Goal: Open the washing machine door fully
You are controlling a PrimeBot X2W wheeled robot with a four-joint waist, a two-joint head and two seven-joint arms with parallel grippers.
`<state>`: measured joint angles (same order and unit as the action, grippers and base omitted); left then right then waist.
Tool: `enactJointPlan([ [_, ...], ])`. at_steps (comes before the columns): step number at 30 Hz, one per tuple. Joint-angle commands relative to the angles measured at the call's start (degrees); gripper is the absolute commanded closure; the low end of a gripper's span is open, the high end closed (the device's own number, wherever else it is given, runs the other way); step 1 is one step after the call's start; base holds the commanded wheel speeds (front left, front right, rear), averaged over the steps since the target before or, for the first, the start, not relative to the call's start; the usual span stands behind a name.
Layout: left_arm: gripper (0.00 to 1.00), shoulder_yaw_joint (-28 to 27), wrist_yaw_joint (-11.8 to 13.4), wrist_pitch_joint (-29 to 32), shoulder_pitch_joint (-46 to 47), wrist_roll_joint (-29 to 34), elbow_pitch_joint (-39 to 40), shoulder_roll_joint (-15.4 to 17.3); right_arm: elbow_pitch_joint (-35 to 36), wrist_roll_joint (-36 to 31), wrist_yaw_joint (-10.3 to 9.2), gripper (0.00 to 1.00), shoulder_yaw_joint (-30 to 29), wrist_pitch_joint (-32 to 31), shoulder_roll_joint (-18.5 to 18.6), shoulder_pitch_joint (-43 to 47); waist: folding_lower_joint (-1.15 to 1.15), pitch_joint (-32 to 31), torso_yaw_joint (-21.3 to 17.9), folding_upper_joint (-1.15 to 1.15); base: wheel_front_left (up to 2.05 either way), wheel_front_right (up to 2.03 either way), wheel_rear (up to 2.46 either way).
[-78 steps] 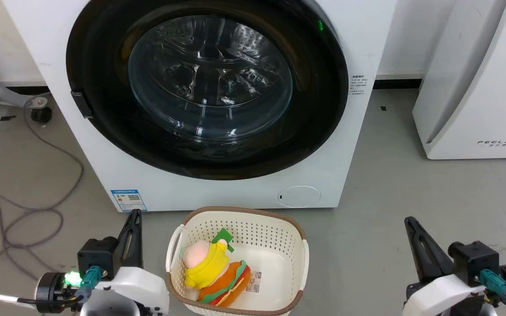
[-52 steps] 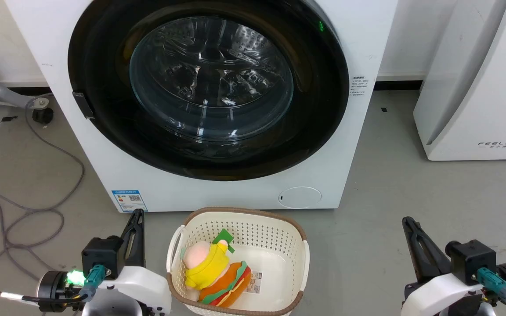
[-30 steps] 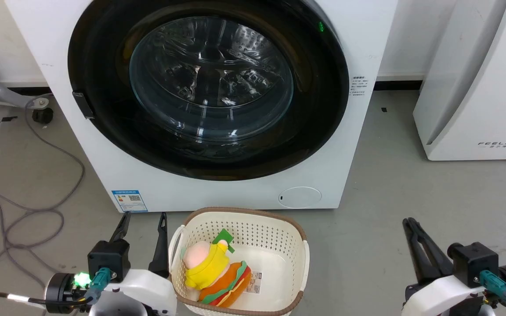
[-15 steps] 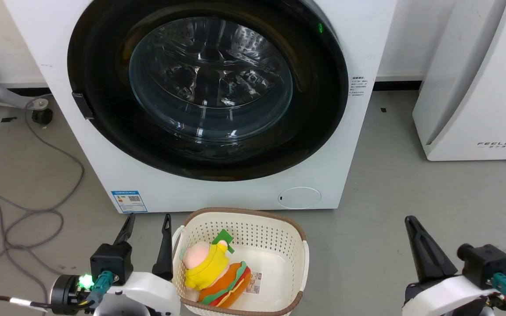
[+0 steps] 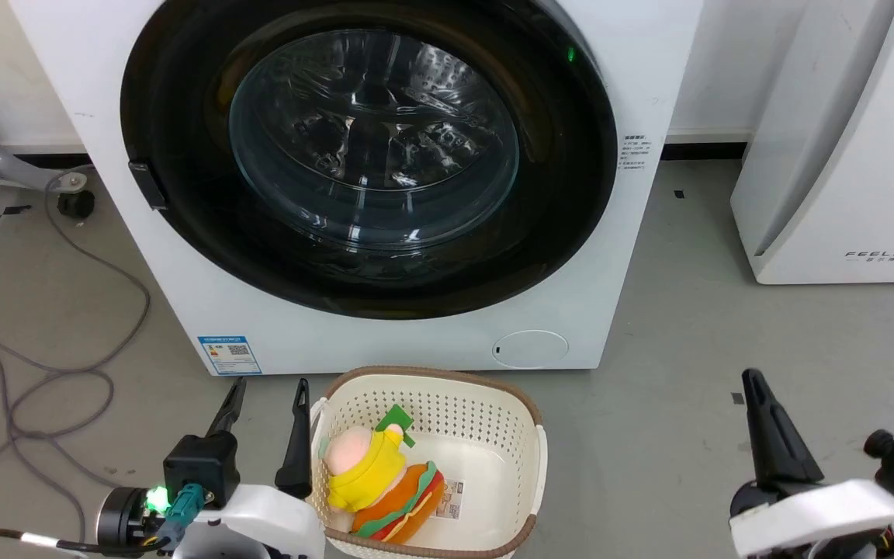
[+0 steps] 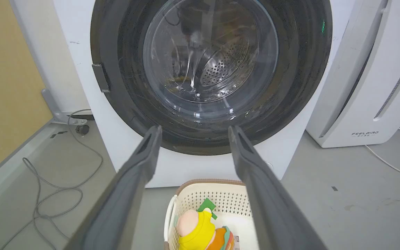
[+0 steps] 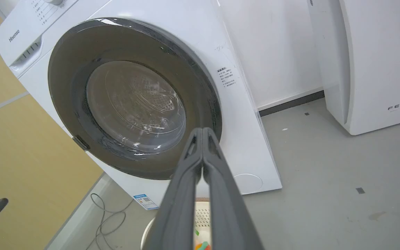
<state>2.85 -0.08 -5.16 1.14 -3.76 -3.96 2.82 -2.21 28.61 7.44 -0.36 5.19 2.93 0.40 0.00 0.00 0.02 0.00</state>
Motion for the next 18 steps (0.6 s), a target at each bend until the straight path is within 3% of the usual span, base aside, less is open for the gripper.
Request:
enactJointPlan([
  [1,0.0,0.2,0.4,-0.6,0.5,-0.5,-0.3,0.0,-0.5,3.4,0.02,1.0,0.0,0.6,0.0,-1.7,0.0,0.1,0.1,0.0,0.0,0.0,0.0],
  [10,0.0,0.3,0.4,-1.6,1.1,-1.2,-0.4,0.0,-3.3,11.7,0.03,1.0,-1.4,1.4,0.0,-6.7,0.0,1.0,0.4,0.0,0.0,0.0,0.0],
  [18,0.0,0.3,0.3,-2.5,2.2,-1.6,0.2,0.0,-9.5,19.0,0.03,1.0,-2.7,0.4,2.8,-14.6,0.0,2.6,0.7,0.0,0.0,0.0,0.0],
])
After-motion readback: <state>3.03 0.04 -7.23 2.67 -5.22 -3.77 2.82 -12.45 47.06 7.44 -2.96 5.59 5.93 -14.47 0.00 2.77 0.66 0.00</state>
